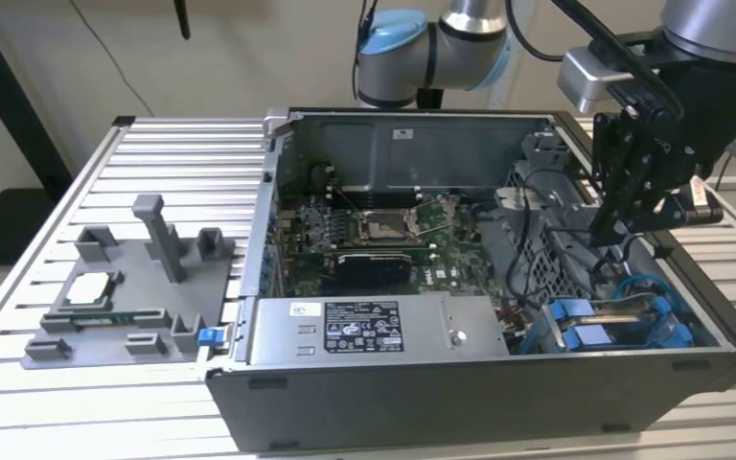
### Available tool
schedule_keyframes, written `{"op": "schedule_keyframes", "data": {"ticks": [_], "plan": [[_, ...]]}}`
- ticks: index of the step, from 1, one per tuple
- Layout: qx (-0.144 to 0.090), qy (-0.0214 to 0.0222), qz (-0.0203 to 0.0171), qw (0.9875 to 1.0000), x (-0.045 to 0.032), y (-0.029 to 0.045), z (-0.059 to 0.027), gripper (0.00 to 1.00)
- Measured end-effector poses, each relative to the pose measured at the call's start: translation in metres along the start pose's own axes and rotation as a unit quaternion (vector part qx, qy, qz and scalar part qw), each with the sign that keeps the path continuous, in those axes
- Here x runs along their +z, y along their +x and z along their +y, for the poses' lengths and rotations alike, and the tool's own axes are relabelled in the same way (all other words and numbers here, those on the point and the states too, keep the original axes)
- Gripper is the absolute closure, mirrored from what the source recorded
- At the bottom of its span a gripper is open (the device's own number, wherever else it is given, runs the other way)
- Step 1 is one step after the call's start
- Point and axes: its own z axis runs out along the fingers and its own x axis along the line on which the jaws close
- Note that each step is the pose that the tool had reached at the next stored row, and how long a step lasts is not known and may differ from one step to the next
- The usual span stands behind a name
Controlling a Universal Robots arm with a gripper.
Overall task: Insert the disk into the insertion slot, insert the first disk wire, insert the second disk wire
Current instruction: 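Insert the first disk wire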
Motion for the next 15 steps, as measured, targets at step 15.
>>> {"op": "schedule_keyframes", "data": {"ticks": [15], "plan": [[0.000, -0.0013, 0.0000, 1.0000, 0.0038, 0.0130, -0.0119, 1.00]]}}
